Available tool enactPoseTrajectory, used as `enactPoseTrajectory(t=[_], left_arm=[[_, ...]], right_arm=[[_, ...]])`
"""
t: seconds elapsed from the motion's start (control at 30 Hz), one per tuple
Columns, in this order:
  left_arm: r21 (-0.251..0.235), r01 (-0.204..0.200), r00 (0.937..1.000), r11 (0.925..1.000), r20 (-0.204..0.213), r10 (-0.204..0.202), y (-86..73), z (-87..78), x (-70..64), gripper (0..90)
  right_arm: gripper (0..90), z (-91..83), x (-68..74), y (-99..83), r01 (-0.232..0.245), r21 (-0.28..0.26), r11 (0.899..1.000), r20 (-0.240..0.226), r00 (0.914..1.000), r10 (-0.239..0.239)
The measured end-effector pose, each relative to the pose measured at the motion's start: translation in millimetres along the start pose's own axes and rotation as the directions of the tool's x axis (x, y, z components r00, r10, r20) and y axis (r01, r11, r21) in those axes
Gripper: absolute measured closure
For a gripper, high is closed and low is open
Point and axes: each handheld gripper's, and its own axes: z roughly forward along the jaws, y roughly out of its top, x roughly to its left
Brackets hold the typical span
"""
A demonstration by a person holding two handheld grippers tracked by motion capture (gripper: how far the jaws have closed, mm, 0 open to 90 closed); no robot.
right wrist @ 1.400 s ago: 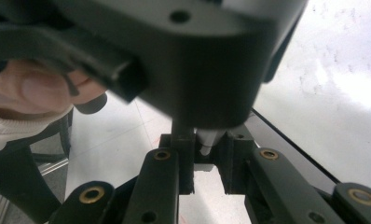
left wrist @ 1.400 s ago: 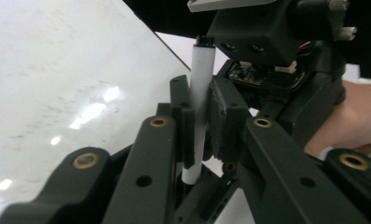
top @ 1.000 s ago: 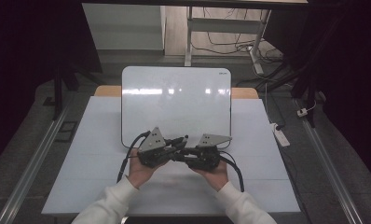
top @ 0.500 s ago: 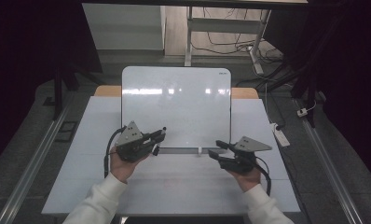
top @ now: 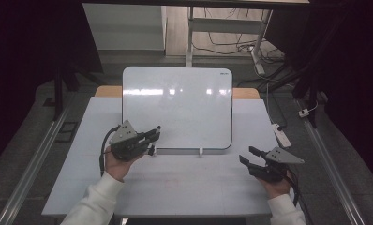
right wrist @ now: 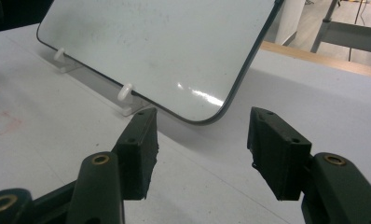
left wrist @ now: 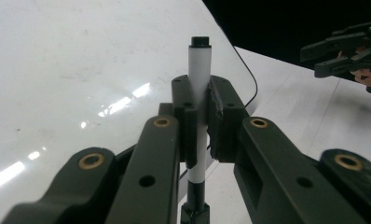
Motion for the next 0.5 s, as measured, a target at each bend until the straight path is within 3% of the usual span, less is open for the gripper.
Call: enactPoseTrajectory(t=[0.23, 0.37, 0.5], left_arm=[[-0.006, 0.008, 0.9997, 1.0000, -0.025, -0.008, 5.7, -5.6, 8.8, 81.9], [-0.030, 0.025, 0.9984, 0.9992, -0.049, -0.027, 22.7, -9.8, 24.9, 81.8], [-0.028, 0.015, 0.9966, 0.9995, -0.081, -0.018, 36.6, -10.0, 36.1, 81.8]], right_arm=[[42.3, 7.2, 6.1, -1.3, 0.057, 0.028, 0.998, 0.010, 0.9983, -0.057], [42.3, 8.6, 6.8, -2.4, 0.055, 0.032, 0.998, 0.012, 0.9984, -0.055], [42.3, 9.8, 6.4, -3.4, 0.051, 0.034, 0.998, 0.015, 0.9985, -0.052]])
